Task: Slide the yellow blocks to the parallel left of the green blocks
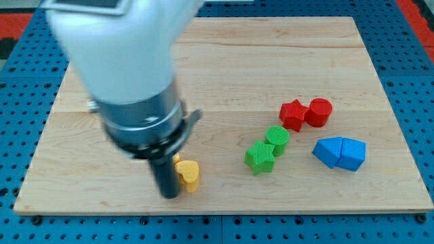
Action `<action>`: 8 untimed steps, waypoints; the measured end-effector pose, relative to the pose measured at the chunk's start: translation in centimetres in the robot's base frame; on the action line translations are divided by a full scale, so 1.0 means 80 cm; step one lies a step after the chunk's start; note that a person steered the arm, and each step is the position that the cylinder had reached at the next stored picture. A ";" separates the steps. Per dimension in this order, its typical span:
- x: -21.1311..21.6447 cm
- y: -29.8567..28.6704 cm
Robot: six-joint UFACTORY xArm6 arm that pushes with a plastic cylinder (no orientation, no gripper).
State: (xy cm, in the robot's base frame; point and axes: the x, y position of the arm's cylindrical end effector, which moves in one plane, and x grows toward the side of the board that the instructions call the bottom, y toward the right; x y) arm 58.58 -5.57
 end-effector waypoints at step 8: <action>-0.031 0.037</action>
State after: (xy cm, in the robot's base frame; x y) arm 56.07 -2.58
